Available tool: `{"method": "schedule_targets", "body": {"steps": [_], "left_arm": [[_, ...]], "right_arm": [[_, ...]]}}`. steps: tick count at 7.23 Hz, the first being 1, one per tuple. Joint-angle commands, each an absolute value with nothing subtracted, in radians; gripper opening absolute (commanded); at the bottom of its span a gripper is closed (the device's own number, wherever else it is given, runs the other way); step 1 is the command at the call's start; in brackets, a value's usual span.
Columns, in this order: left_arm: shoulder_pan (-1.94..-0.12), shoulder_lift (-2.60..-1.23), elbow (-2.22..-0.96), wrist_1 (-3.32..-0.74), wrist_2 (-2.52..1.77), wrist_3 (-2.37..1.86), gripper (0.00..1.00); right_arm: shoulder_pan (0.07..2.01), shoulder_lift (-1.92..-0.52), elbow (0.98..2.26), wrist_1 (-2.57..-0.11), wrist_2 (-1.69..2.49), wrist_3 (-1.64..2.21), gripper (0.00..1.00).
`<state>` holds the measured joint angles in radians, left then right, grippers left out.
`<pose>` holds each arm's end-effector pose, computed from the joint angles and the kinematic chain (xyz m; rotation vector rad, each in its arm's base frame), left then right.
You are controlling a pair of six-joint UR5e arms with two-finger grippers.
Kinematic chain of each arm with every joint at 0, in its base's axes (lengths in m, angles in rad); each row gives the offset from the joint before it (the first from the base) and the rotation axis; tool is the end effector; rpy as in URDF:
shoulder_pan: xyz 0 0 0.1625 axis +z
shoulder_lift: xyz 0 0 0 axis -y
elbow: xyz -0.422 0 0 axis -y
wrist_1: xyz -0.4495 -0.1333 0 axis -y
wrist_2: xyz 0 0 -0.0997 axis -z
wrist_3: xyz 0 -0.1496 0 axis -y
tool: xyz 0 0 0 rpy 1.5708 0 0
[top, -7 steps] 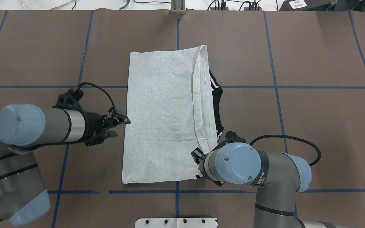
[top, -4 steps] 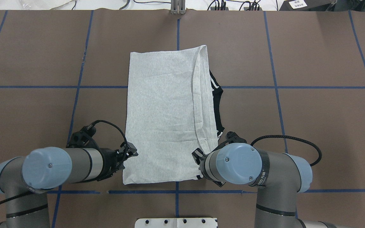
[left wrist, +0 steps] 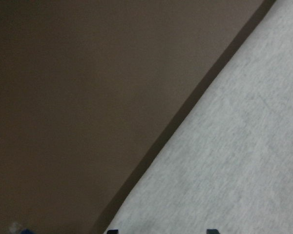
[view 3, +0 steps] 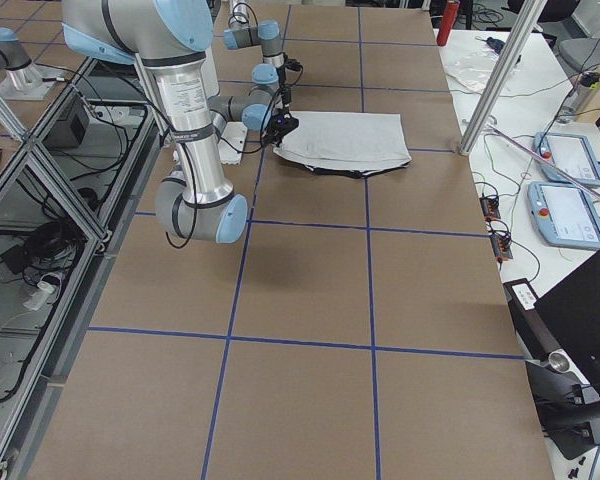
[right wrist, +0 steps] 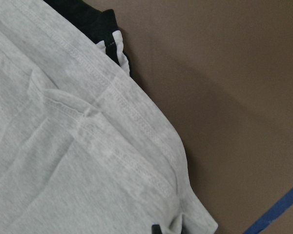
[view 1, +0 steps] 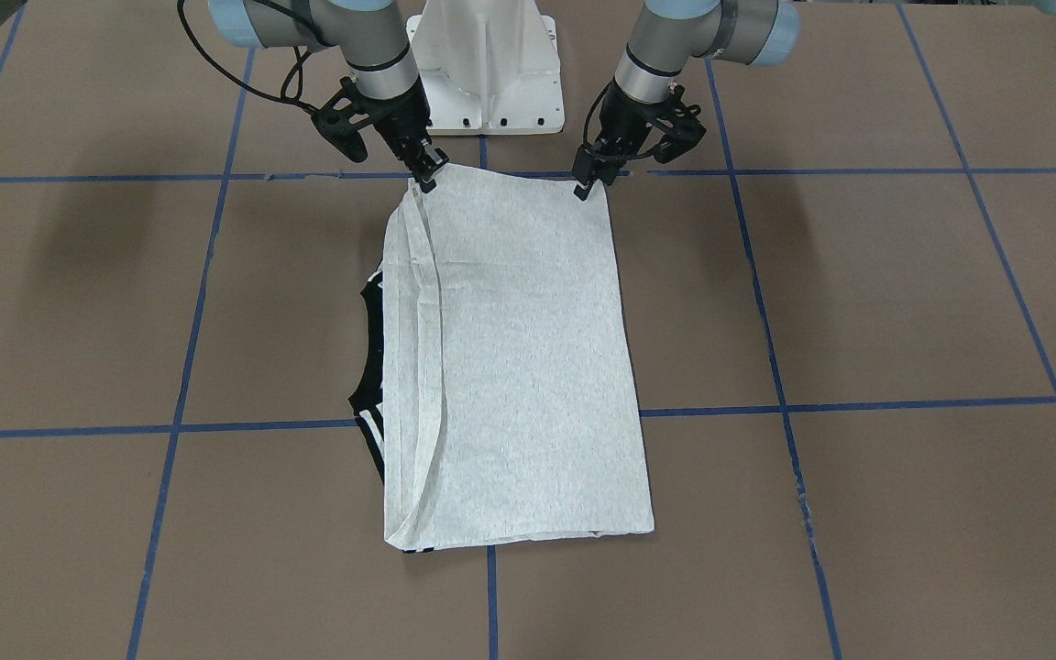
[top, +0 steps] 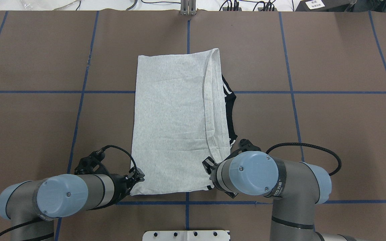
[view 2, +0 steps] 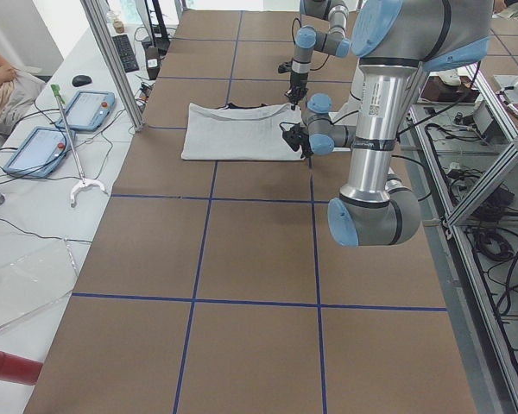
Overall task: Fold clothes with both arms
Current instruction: 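Move the left gripper to the shirt's other near corner and grasp it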
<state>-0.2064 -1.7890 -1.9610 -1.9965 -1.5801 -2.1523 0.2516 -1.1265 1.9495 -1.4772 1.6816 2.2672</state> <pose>0.5991 -0.2602 0.3084 -0.2059 1.0387 -0.7102 -0.6157 -0.2788 0.2253 -0.3120 -0.8981 0.8276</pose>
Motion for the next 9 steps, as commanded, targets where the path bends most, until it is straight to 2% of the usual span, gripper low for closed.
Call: {"method": "schedule_targets", "body": {"steps": [1,2,3,5,6,9], "left_arm": [[-0.193,-1.789,-1.942,-1.988,-1.582,-2.152,0.64],[-0.193,-1.789,-1.942,-1.987,-1.582,-2.152,0.57],[-0.193,-1.789,-1.944,-1.987,-1.582,-2.152,0.55],[-0.192,-1.790,-1.945,-1.987,-1.582,-2.152,0.36],[-0.192,-1.790,-1.948,-1.987,-1.582,-2.152,0.00],[-0.178,-1.776,-2.009,-1.986,-1.586,-2.148,0.00]], "right_arm": [[0.252,-1.126,1.951,-1.477,1.683,2.267,0.00],[0.250,-1.124,1.951,-1.477,1.683,2.267,0.00],[0.252,-1.124,1.951,-1.477,1.683,2.267,0.00],[0.250,-1.124,1.951,-1.477,1.683,2.267,0.00],[0.250,-1.124,1.950,-1.477,1.681,2.267,0.00],[0.252,-1.146,1.992,-1.488,1.677,2.279,0.00]]}}
